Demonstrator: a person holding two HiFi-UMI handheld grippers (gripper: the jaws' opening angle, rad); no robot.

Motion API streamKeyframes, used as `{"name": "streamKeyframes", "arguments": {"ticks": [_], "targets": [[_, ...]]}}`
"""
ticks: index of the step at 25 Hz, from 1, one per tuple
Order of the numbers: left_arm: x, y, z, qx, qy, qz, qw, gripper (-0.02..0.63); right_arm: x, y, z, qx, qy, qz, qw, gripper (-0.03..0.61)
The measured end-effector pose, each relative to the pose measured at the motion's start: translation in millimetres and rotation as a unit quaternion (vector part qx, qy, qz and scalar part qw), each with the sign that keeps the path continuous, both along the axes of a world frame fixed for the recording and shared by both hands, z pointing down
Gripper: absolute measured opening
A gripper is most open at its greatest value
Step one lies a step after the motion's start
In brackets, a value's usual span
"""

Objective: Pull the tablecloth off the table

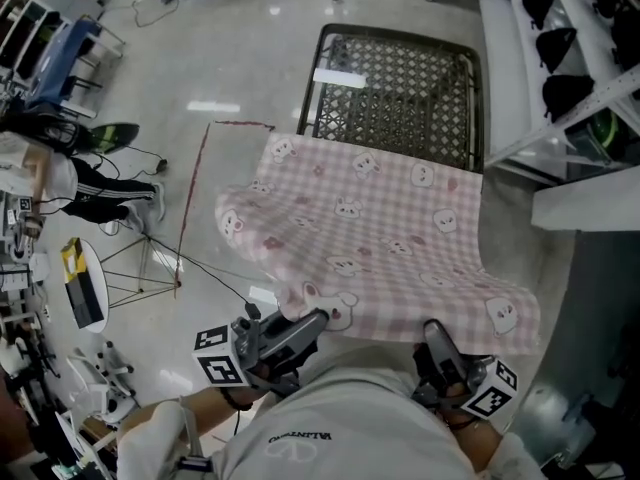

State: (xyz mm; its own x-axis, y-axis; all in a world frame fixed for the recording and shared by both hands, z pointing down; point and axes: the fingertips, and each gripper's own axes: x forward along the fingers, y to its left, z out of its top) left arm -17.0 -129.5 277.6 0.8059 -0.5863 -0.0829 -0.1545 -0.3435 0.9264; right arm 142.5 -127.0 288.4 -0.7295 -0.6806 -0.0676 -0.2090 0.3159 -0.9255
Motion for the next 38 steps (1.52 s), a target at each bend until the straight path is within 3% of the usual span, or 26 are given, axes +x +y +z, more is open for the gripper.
{"name": "streamKeyframes", "arguments": {"ticks": [4, 10, 13, 17, 19, 27, 32, 38], "targets": [[5, -7, -18, 0.043, -0.008, 0.005, 0.999, 0.0, 6, -7, -11, 0.002, -0.018, 0.017, 1.0, 0.011], [11, -7, -37, 0.057, 0.019, 0.033, 0.9976, 0.0, 12, -3, -29, -0.018, -0.023, 0.026, 0.999, 0.011], [11, -7, -28, 0.035, 0.025, 0.04, 0.9983, 0.0, 12, -4, -21, -0.035, -0.028, 0.017, 0.999, 0.012], [7, 2, 10, -0.03, 0.006, 0.036, 0.9989, 0.0, 7, 1, 12, -0.119, -0.058, 0.017, 0.991, 0.011], [5, 7, 19, -0.049, 0.011, 0.035, 0.9981, 0.0, 3, 4, 19, -0.137, -0.056, 0.016, 0.989, 0.011], [-3, 9, 39, -0.058, 0.007, 0.037, 0.9976, 0.0, -3, 10, 34, -0.148, -0.053, 0.029, 0.987, 0.011], [5, -5, 42, -0.029, 0.002, 0.042, 0.9987, 0.0, 5, 0, 35, -0.149, -0.05, 0.044, 0.987, 0.011], [12, -22, 51, -0.022, 0.011, 0.05, 0.9985, 0.0, 12, -14, 43, -0.137, -0.031, 0.057, 0.989, 0.011]]}}
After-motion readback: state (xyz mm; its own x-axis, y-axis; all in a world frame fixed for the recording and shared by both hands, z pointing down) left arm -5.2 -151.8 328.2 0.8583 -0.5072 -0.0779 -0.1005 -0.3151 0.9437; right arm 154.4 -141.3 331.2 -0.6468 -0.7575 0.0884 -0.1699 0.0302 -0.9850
